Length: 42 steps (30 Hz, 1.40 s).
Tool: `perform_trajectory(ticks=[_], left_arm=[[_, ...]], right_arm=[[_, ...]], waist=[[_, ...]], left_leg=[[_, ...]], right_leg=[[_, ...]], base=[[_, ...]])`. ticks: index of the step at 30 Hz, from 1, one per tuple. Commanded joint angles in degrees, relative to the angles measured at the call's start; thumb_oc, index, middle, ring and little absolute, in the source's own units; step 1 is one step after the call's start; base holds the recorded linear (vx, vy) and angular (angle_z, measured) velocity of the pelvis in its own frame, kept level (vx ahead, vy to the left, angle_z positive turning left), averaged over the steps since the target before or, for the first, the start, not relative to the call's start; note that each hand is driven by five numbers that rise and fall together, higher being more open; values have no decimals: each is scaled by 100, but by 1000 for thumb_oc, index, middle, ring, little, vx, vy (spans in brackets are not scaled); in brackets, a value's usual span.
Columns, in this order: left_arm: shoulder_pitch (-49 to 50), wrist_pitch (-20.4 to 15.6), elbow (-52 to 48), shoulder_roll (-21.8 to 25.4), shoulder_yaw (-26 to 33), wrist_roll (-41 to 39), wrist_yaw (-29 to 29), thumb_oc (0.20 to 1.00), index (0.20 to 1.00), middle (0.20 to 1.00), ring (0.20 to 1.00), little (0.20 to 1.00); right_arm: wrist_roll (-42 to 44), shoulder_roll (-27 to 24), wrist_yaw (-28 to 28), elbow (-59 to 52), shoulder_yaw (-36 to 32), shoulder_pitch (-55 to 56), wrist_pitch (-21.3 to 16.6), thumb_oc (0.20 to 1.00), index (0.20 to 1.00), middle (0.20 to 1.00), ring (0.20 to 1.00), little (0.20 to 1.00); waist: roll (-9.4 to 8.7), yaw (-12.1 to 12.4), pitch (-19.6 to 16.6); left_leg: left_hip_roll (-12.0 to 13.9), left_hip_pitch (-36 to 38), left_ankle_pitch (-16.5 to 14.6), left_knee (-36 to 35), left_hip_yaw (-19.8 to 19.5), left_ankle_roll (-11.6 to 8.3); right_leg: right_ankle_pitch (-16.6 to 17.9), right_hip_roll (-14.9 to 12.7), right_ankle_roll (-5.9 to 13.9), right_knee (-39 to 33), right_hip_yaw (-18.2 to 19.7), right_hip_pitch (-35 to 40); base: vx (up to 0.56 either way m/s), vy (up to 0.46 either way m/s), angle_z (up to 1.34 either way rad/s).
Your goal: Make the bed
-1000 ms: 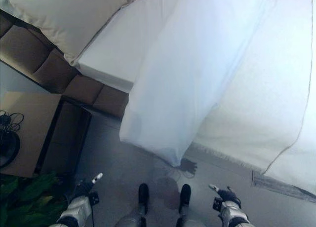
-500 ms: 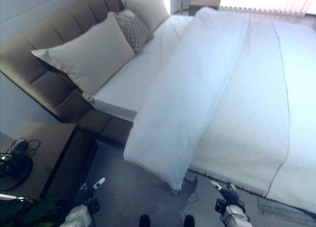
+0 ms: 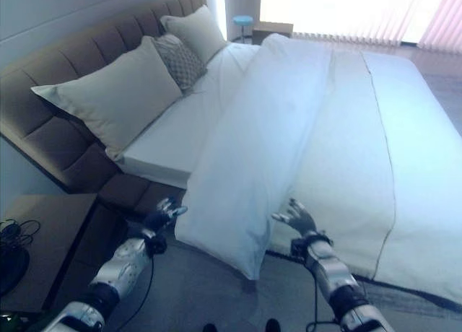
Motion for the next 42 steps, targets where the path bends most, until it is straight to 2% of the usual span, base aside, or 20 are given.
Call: perform_trajectory(ticks=[1,2,4,7,10,14,20,21,22,23,29,30,33,42], left_arm=[[-833,-247,-109,186,-146,-568,-187,1000,1000,1000,1000,1000],[-1332,-300,-139,250,-278,-963,-269,1000,1000,1000,1000,1000],[-1520,-319,-140,251,-310,-1073,-286,1000,1000,1000,1000,1000],[-2181,-400,-39,163,-324,-1533,-341,1000,1000,1000,1000,1000],[-2400,-439,-114,28,-242,-1738,-297,1000,1000,1000,1000,1000],[-2856,-491,169,-94,-139,-1981,-213,1000,1000,1000,1000,1000],[-3612,-659,689,-120,37,-2178,150,1000,1000,1000,1000,1000],[-3783,-727,763,-35,45,-2115,314,1000,1000,1000,1000,1000],[-3880,-797,809,-8,52,-2025,439,1000,1000,1000,1000,1000],[-3943,-846,890,18,75,-1940,550,1000,1000,1000,1000,1000],[-4224,-1043,1290,83,128,-1698,1108,1000,1000,1000,1000,1000],[-4284,-1171,1375,139,137,-1536,1414,1000,1000,1000,1000,1000],[-4329,-1323,1202,179,94,-1387,1699,1000,1000,1000,1000,1000],[-4784,-1105,1743,350,-271,-1449,1732,1000,1000,1000,1000,1000]], right_arm=[[569,-135,-47,-185,67,-869,-372,1000,1000,1000,1000,1000],[1175,-87,-16,-215,136,-1379,-523,1000,1000,1000,1000,1000],[1370,-93,-8,-153,140,-1598,-564,1000,1000,1000,1000,1000],[2107,-49,137,60,241,-2326,-731,1000,1000,1000,1000,1000],[2280,-121,166,21,348,-2530,-705,1000,1000,1000,1000,1000],[2392,-174,116,346,598,-3206,-763,1000,1000,1000,1000,1000],[2670,14,-50,1017,805,-4120,-794,1000,1000,1000,1000,1000],[2644,9,-96,1208,937,-4327,-715,1000,1000,1000,1000,1000],[2669,-12,-121,1303,966,-4436,-711,1000,1000,1000,1000,1000],[2721,13,-155,1429,993,-4527,-689,1000,1000,1000,1000,1000],[2696,57,-391,2055,1224,-5005,-680,1000,1000,1000,1000,1000],[2538,34,-502,2270,1352,-5127,-682,1000,1000,1000,1000,1000],[2340,-115,-642,2336,1471,-5252,-732,1000,1000,1000,1000,1000],[2261,-237,-1000,2749,1595,-5615,-772,1000,1000,1000,1000,1000]], waist=[[97,37,397],[123,38,589],[130,31,649],[63,-18,824],[1,-31,854],[-1,62,964],[-75,174,1199],[-114,224,1248],[-130,227,1316],[-135,263,1333],[-149,372,1544],[-166,444,1622],[-117,476,1640],[3,463,1643]], left_leg=[[85,-457,-185,414,-224,-241],[38,-543,-248,419,-140,-233],[10,-606,-249,411,-132,-243],[-141,-841,-235,320,-119,-271],[-214,-1094,-203,385,-280,-283],[-175,-1395,-88,295,-347,-362],[-112,-2104,121,237,-576,-469],[-72,-2277,48,200,-728,-520],[-76,-2487,220,222,-713,-511],[-61,-2521,106,187,-787,-551],[-73,-3149,129,296,-933,-606],[-64,-3344,192,265,-1010,-614],[-68,-3575,320,84,-1083,-644],[-154,-4052,449,-161,-1132,-731]], right_leg=[[-1032,-205,187,1418,-79,113],[-973,-261,114,1243,-244,-116],[-915,-220,114,1041,-259,-194],[-474,96,136,144,-175,-638],[-319,121,136,-181,-28,-670],[-94,181,113,-504,-168,-825],[-36,252,66,-455,-416,-1464],[-114,293,99,-446,-451,-1633],[15,278,64,-439,-521,-1810],[-63,298,108,-465,-510,-1842],[93,322,123,-605,-601,-2307],[156,341,144,-678,-644,-2461],[200,351,165,-796,-713,-2685],[248,279,198,-892,-804,-3204]], base=[[-74,295,-63],[-27,152,-40],[-18,131,-29],[54,41,-28],[128,-22,6],[79,-64,21],[31,-87,18],[19,-91,13],[95,-97,13],[16,-80,9],[27,-40,9],[22,-36,14],[44,-27,10],[38,-4,14]])
